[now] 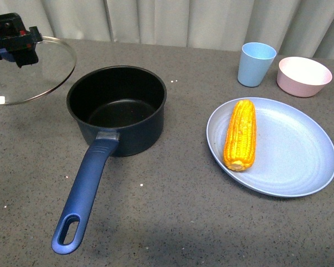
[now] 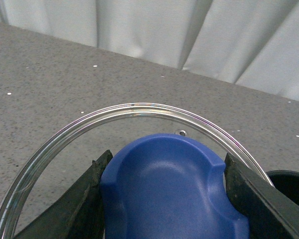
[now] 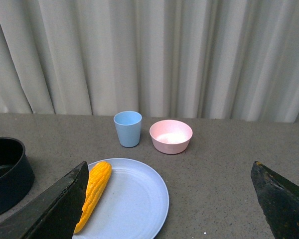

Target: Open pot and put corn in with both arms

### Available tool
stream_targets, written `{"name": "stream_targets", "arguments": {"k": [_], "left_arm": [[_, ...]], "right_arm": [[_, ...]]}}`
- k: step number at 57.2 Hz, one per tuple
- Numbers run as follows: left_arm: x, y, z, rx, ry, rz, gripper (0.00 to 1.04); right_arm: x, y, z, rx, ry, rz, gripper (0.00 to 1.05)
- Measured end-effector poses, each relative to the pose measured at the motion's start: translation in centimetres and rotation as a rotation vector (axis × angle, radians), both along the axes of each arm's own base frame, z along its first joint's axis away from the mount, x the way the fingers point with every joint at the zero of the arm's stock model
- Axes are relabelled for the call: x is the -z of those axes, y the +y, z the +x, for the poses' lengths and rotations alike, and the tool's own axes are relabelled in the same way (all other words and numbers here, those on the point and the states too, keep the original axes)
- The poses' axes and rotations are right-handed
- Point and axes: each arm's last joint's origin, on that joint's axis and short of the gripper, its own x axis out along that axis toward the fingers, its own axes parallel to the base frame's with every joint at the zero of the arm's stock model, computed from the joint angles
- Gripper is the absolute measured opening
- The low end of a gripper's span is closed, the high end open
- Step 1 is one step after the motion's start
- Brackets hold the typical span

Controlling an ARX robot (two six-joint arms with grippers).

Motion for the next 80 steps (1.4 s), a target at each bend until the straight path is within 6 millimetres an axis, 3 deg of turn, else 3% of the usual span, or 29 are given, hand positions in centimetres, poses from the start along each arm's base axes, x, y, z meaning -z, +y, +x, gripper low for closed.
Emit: {"name": "stream_targets", "arguments": {"k": [18, 44, 68, 76, 80], "left_arm": [[3.6, 2.6, 0.8, -0.05, 0.052, -0.003, 0.6], [8.5, 3.1, 0.8, -0.064, 0.116, -0.006, 0.59], [9.7, 3.0, 0.7, -0.087, 0.124, 0.011, 0.59], [9.7, 3.0, 0.8, -0.092, 0.12, 0.014, 0.72], [9.6, 3.0, 0.9, -0.094, 0.117, 0.015, 0.72]], "right_arm": [[0.0, 0.0, 0.0, 0.0, 0.0, 0.0, 0.95], [0.0, 0.0, 0.0, 0.0, 0.0, 0.0, 0.95], [0.0, 0.0, 0.0, 0.0, 0.0, 0.0, 0.95], [0.0, 0.0, 0.0, 0.0, 0.0, 0.0, 0.95], [0.0, 0.0, 0.0, 0.0, 0.0, 0.0, 0.95]]}}
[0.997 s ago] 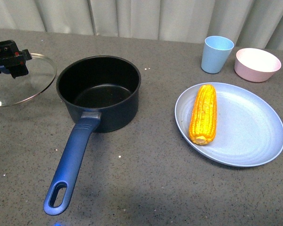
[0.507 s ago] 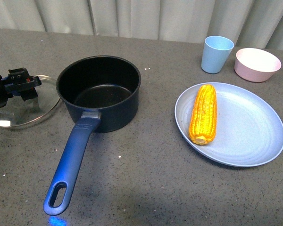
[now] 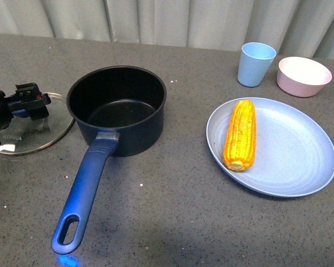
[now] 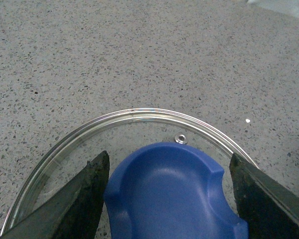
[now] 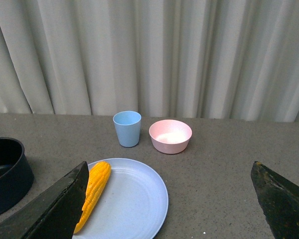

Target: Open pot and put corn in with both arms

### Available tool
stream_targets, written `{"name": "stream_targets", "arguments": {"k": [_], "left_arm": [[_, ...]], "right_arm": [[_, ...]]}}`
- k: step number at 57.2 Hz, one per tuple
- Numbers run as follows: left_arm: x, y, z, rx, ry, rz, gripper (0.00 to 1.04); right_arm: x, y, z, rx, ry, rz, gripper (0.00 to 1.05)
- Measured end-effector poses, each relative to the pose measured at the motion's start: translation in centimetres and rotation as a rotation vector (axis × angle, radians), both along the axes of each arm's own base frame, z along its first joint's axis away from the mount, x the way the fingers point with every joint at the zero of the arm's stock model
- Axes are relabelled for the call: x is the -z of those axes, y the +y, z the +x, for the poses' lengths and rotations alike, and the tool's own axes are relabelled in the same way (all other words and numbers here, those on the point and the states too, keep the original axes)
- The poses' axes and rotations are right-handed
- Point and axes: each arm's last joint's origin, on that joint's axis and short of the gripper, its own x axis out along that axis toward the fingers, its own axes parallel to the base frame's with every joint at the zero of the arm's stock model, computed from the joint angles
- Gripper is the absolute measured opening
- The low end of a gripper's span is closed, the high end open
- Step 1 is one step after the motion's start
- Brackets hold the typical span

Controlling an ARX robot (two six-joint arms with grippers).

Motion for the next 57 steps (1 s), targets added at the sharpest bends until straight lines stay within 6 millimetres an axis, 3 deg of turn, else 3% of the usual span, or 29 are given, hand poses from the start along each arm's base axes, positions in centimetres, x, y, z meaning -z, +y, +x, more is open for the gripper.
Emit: {"name": "stream_targets", "arguments": {"k": [11, 16, 21, 37, 47, 57], "left_arm": [[-0.9, 0.0, -0.1, 0.008, -0.007, -0.002, 1.0], [-2.0, 0.0, -0.3, 0.001, -0.013, 0.0, 0.98], [-4.3, 0.0, -1.2, -0.029, -0.03, 0.022, 0.98], [-9.8, -2.2, -7.1, 0.005, -0.097, 0.027, 0.98], [-11.7, -3.5, -11.6, 0.004, -0.117, 0.011, 0.98], [-12.5, -3.4, -15.6, -0.027, -0.115, 0.018, 0.98]], "right_arm": [[0.0, 0.0, 0.0, 0.0, 0.0, 0.0, 0.95], [0.0, 0.0, 0.0, 0.0, 0.0, 0.0, 0.95], [0.0, 0.0, 0.0, 0.0, 0.0, 0.0, 0.95], [0.0, 0.0, 0.0, 0.0, 0.0, 0.0, 0.95], [0.0, 0.0, 0.0, 0.0, 0.0, 0.0, 0.95], [0.0, 0.0, 0.0, 0.0, 0.0, 0.0, 0.95]]}}
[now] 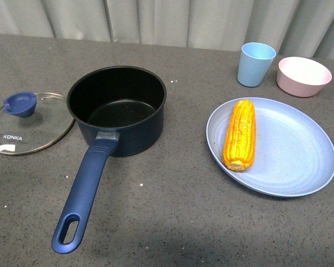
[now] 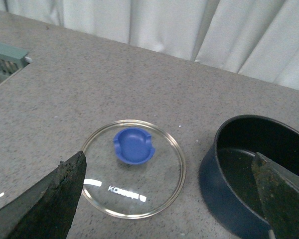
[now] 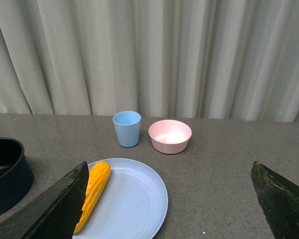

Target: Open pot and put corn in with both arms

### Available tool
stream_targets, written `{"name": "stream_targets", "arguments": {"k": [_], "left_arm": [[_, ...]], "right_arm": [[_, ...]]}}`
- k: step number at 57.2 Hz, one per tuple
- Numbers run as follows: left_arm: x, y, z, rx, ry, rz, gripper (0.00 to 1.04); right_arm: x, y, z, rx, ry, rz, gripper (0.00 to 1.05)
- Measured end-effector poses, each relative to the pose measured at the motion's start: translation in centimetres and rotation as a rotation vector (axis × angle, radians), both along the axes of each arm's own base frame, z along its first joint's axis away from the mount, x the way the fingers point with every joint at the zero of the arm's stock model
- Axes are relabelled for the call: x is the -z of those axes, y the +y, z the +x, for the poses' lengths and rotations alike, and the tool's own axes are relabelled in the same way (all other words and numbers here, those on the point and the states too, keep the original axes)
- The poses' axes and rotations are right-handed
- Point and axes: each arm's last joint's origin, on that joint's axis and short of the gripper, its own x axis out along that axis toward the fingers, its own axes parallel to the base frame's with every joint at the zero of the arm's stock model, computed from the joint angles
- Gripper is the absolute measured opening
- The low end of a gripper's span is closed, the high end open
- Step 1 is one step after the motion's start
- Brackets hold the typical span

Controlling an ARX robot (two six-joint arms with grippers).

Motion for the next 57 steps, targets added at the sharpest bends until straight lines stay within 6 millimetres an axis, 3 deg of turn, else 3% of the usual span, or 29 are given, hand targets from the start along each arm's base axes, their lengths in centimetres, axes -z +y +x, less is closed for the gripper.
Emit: {"name": "stream_targets", "arguments": {"k": [9, 15, 21, 40, 57], "left_arm": [[-0.1, 0.1, -0.8, 0.005, -0.012, 0.007, 0.97], [0.0, 0.4, -1.7, 0.142, -0.142, 0.049, 0.8], [-0.7, 0.4, -2.7, 0.158, -0.198, 0.085, 0.62], [-1.8, 0.5, -5.4, 0.156, -0.189, 0.107, 0.04], [-3.0, 0.5, -7.1, 0.156, -0.213, 0.112, 0.04]], "right_arm": [[0.0, 0.0, 0.0, 0.0, 0.0, 0.0, 0.95], [0.0, 0.0, 0.0, 0.0, 0.0, 0.0, 0.95], [0.0, 0.0, 0.0, 0.0, 0.001, 0.0, 0.95], [0.0, 0.0, 0.0, 0.0, 0.0, 0.0, 0.95], [0.0, 0.0, 0.0, 0.0, 0.0, 0.0, 0.95]]}}
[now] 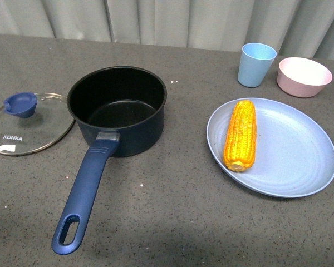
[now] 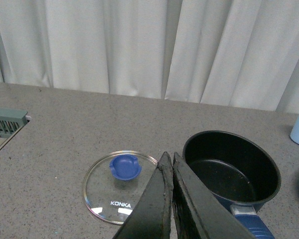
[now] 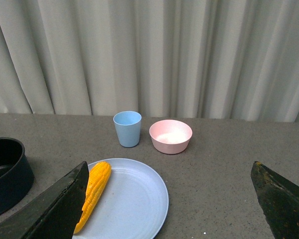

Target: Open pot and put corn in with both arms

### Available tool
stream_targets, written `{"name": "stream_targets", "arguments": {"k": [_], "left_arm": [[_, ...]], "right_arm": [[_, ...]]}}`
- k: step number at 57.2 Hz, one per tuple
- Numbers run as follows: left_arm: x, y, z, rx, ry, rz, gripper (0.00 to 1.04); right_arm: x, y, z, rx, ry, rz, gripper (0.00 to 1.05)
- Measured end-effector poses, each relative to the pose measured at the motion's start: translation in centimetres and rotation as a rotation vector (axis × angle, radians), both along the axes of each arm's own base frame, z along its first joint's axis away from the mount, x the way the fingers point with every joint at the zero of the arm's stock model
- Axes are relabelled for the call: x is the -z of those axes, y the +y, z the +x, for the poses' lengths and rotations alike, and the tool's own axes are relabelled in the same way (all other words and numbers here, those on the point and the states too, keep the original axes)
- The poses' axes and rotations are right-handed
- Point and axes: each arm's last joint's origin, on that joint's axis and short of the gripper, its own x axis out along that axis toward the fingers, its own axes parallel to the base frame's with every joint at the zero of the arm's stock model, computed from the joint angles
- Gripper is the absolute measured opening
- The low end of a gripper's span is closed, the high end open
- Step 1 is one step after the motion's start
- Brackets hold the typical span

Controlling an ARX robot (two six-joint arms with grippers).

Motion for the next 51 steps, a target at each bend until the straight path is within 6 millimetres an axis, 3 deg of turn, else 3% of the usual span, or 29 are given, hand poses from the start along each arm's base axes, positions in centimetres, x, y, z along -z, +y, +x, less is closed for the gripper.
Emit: {"name": "stream_targets", "arguments": {"k": [51], "left_arm": [[-0.7, 0.0, -3.0, 0.0, -0.024, 0.0, 0.04]], "right_arm": [[0.0, 0.0, 0.0, 0.0, 0.0, 0.0, 0.95]]}}
